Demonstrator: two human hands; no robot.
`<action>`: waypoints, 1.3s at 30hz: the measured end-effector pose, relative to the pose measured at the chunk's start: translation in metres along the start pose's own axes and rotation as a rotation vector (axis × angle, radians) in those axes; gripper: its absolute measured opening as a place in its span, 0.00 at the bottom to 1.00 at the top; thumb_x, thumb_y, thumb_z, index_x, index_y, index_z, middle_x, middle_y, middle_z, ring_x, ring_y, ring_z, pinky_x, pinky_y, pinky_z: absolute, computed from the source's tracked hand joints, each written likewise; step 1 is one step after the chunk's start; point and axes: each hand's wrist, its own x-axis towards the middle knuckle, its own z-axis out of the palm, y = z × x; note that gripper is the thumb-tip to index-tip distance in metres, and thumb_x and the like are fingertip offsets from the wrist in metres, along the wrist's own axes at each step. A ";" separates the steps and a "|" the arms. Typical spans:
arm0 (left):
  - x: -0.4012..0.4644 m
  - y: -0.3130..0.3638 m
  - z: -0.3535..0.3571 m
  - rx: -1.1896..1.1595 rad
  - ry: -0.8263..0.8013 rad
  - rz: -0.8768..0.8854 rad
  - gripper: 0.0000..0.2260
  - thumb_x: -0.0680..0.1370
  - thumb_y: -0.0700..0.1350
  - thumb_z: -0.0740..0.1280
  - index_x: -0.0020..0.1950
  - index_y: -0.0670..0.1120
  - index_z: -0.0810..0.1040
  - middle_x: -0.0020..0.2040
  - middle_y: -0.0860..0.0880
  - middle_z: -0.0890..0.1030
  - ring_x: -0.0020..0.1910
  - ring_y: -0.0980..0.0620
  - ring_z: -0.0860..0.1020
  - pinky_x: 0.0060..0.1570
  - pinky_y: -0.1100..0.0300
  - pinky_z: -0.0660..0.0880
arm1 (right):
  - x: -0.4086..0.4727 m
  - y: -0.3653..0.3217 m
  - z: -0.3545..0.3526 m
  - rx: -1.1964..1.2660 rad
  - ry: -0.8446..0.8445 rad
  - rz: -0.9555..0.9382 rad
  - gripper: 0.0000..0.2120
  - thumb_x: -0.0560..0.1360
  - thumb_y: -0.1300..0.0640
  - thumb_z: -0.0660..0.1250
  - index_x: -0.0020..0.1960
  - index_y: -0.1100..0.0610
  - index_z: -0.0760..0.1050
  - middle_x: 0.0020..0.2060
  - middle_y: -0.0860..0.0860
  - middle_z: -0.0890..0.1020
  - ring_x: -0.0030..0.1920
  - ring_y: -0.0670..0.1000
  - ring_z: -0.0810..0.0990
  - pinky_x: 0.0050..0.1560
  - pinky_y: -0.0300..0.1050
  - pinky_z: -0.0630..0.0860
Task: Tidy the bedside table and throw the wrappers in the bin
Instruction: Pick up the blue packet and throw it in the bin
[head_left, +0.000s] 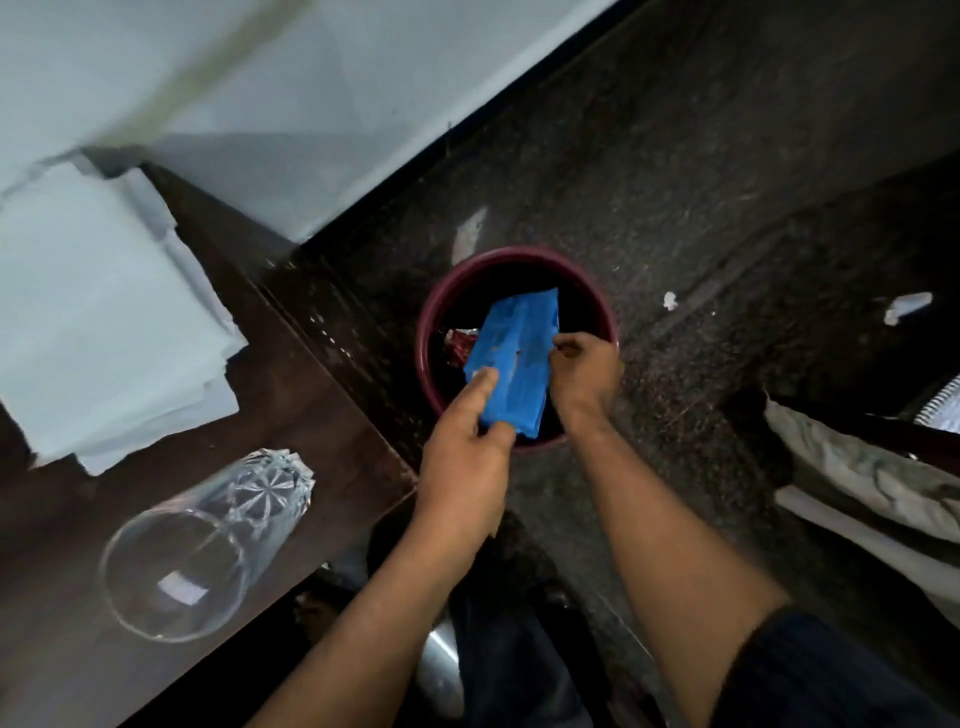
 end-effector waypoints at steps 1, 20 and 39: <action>0.001 0.001 0.000 -0.009 -0.011 -0.001 0.27 0.80 0.35 0.63 0.77 0.52 0.71 0.77 0.56 0.72 0.73 0.60 0.71 0.76 0.55 0.68 | -0.003 -0.002 0.001 -0.083 -0.011 -0.052 0.14 0.76 0.66 0.67 0.59 0.62 0.83 0.56 0.60 0.85 0.58 0.57 0.83 0.61 0.44 0.76; -0.024 -0.011 -0.007 0.128 -0.035 0.154 0.28 0.83 0.40 0.62 0.81 0.57 0.62 0.81 0.57 0.66 0.79 0.56 0.65 0.79 0.52 0.64 | -0.027 0.005 0.022 -0.619 -0.405 -0.356 0.29 0.84 0.59 0.59 0.81 0.63 0.54 0.80 0.59 0.62 0.80 0.58 0.61 0.78 0.56 0.62; -0.223 -0.074 -0.139 0.014 0.268 0.355 0.23 0.81 0.44 0.62 0.75 0.62 0.69 0.72 0.65 0.75 0.72 0.70 0.70 0.74 0.65 0.66 | -0.300 -0.120 -0.077 0.243 -0.335 -0.649 0.16 0.80 0.68 0.64 0.51 0.49 0.83 0.46 0.48 0.88 0.45 0.49 0.88 0.47 0.41 0.85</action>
